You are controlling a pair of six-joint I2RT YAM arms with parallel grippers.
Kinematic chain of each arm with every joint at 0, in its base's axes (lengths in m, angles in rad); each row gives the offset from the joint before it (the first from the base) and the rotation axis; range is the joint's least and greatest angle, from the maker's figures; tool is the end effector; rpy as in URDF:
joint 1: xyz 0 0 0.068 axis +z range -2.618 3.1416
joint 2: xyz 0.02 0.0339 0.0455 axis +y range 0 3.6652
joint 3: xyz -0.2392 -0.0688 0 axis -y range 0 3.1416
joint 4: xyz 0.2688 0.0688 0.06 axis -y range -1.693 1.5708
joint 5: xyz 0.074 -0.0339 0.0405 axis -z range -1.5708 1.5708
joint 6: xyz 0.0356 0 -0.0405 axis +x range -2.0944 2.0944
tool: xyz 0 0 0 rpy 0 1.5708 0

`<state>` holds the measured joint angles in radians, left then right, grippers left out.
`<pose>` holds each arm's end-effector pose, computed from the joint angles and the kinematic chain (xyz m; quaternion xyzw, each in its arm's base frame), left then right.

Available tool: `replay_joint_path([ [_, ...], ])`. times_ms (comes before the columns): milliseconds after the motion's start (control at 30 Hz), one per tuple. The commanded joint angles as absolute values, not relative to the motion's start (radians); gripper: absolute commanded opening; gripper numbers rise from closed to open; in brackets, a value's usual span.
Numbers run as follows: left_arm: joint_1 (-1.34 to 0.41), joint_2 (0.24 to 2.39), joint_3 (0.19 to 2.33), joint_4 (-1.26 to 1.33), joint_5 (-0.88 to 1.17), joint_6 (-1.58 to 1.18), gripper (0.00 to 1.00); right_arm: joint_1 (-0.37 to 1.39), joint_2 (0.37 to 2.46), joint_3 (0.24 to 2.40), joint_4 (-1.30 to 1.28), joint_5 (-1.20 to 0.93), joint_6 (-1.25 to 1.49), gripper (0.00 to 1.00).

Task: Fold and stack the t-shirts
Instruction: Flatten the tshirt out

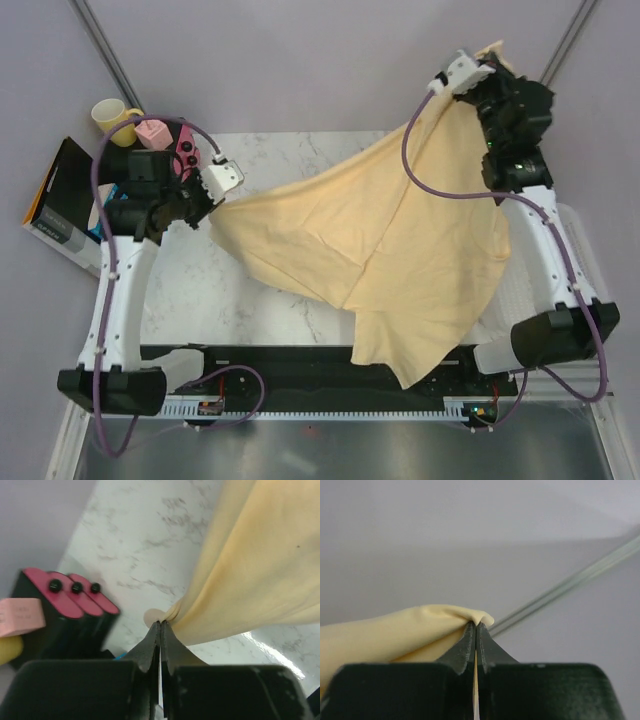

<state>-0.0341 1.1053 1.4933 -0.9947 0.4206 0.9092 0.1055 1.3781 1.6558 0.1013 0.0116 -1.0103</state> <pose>0.2256 -0.0222 0.4238 0.4799 0.7279 0.0246 0.4890 0.3163 0.0331 0.5202 -0.2931 0.4787 -0.3647 0.7429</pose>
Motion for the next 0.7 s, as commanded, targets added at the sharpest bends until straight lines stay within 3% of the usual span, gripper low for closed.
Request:
replay_joint_path([
  [0,-0.028,1.204,1.362,-0.95,0.321,0.966,0.02,0.147,1.472,1.486,0.195,0.003,-1.034,0.0],
  [300,-0.034,1.434,1.318,-0.824,0.037,0.937,0.02,0.261,1.701,1.295,0.443,-0.009,-1.193,0.01],
  [333,-0.034,1.446,1.319,-0.818,0.019,0.924,0.02,0.276,1.73,1.307,0.468,0.018,-1.203,0.09],
  [367,-0.034,1.474,1.313,-0.812,0.002,0.917,0.08,0.285,1.79,1.319,0.498,0.076,-1.212,0.16],
  [400,-0.035,1.486,1.312,-0.798,-0.064,0.908,0.2,0.291,1.819,1.354,0.558,0.116,-1.229,0.24],
  [433,-0.035,1.5,1.305,-0.793,-0.092,0.891,0.4,0.304,1.851,1.376,0.586,0.153,-1.233,0.46],
  [467,-0.035,1.511,1.301,-0.784,-0.116,0.879,0.56,0.307,1.899,1.394,0.613,0.213,-1.236,0.57],
  [500,-0.035,1.519,1.293,-0.747,-0.171,0.867,0.63,0.31,1.917,1.429,0.652,0.236,-1.247,0.69],
  [533,-0.035,1.516,1.266,-0.714,-0.204,0.842,0.76,0.314,1.933,1.443,0.672,0.256,-1.25,0.8],
  [667,-0.035,1.476,1.183,-0.554,-0.337,0.81,0.78,0.325,1.964,1.491,0.707,0.359,-1.252,0.84],
])
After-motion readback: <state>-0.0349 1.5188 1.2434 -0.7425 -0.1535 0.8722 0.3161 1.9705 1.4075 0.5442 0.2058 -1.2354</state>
